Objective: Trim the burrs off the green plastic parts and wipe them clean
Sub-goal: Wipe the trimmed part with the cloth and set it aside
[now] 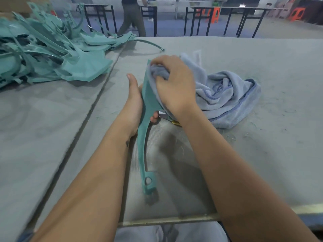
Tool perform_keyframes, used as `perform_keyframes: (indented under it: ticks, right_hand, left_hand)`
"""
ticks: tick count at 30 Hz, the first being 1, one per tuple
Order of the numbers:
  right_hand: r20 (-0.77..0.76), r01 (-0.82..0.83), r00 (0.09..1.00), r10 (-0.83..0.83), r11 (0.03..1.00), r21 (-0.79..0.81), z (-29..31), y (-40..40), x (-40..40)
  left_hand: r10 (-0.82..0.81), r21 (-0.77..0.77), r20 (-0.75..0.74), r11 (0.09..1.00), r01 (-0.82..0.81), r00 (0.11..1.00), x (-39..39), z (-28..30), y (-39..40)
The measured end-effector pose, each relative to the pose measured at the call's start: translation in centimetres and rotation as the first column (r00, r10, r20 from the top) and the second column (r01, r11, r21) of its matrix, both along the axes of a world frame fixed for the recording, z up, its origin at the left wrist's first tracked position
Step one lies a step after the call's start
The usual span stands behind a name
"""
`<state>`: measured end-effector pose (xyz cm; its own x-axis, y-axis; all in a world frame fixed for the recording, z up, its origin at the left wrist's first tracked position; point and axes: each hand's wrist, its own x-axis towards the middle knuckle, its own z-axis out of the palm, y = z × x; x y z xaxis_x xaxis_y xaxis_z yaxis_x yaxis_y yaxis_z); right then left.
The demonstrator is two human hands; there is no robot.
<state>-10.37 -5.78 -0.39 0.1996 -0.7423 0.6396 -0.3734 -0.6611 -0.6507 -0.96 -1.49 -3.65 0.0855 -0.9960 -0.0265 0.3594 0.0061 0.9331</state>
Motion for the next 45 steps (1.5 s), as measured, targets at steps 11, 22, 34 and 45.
perform_keyframes:
  ticks: [11,22,34,45]
  right_hand:
    - [-0.279,-0.292,0.882,0.381,0.904,0.312,0.3,1.7,-2.4]
    - [-0.493,-0.024,0.836,0.241,0.913,0.406,0.9,0.0,-4.9]
    - [-0.299,-0.216,0.889,0.348,0.893,0.395,0.8,1.3,-3.9]
    - [-0.409,0.038,0.905,0.114,0.937,0.347,-0.4,-1.2,-6.1]
  left_hand:
    - [0.054,0.022,0.103,0.998,-0.057,0.993,-0.1,0.2,0.3]
    - [0.028,0.03,0.112,0.999,-0.032,0.993,-0.2,0.2,0.3]
    - [0.019,-0.035,0.144,0.999,-0.014,0.989,-0.4,-0.3,0.0]
    - [0.355,0.033,0.177,0.93,-0.366,0.918,0.7,0.5,-0.1]
